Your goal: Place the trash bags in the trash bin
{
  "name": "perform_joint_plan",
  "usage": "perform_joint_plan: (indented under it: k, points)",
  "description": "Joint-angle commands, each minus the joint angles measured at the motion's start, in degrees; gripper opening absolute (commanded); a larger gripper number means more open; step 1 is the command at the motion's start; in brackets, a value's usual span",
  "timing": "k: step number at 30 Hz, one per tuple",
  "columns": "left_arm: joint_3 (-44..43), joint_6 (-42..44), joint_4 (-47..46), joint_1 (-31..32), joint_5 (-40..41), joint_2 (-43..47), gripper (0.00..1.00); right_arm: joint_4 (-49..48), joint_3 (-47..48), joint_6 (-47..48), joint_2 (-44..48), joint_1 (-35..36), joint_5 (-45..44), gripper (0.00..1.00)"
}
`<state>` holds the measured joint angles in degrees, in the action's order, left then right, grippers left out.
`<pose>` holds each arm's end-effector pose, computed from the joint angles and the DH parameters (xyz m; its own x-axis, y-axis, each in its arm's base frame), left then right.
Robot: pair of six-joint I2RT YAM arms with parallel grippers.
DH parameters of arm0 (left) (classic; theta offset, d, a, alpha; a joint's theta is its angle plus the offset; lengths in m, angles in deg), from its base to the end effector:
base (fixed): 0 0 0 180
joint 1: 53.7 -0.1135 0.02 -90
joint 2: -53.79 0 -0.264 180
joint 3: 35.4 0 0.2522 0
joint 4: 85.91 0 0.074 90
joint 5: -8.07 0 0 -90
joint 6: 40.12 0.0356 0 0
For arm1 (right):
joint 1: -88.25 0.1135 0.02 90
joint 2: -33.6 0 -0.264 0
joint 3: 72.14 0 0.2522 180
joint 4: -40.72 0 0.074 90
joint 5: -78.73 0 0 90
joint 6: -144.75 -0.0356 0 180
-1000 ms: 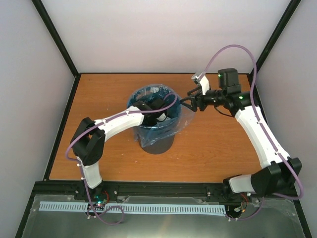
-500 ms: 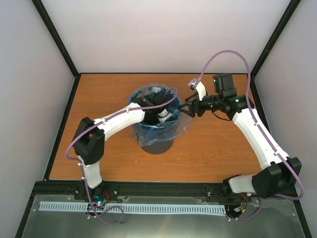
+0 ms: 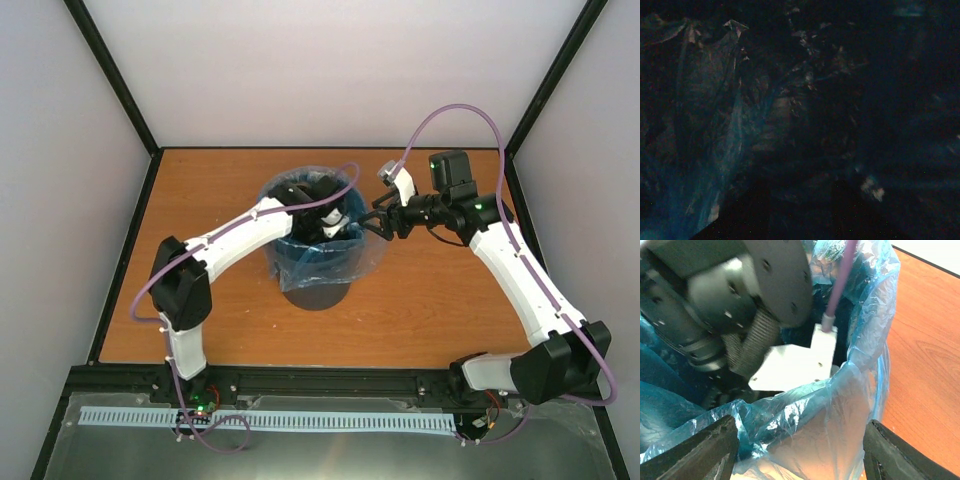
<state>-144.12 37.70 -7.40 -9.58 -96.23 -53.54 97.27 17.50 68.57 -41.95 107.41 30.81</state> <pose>0.2630 -0.2673 0.2659 -0.8347 0.5247 -0.1671 0.5504 0.7857 -0.2824 0.2499 0.1121 0.3628 -0.4495 -0.3439 -0.8245 -0.8424 0.4703 0.2631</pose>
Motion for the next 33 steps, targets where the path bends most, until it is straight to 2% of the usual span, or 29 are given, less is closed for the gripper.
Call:
perform_joint_plan:
  k: [1,8,16,21,23,26,33]
  points:
    - [-2.4,-2.0,3.0,0.6,0.0,6.9,0.36,0.6,-0.2,1.0,1.2,0.3,-1.9,0.69]
    - [-4.0,-2.7,-1.0,0.6,-2.8,10.3,0.47,0.7,0.4,0.5,0.9,0.4,-2.0,0.69]
    - [-12.7,-2.2,2.2,0.6,-1.8,1.9,0.43,1.5,3.1,0.0,1.0,0.4,-0.5,0.69]
    - [-12.6,-3.1,2.8,0.6,-0.8,1.2,0.41,2.9,4.7,0.4,1.5,0.5,-0.9,0.69]
    - [-12.4,-3.5,2.8,0.6,-0.8,1.7,0.42,3.4,5.1,0.9,1.6,0.5,-1.3,0.69]
    - [-12.9,-4.0,1.8,0.6,-1.4,3.8,0.49,5.4,7.5,1.6,1.8,0.5,-2.6,0.69]
    - [-14.8,-6.7,-1.1,0.6,-1.4,9.5,0.53,12.6,15.6,3.9,2.6,0.8,-2.1,0.7]
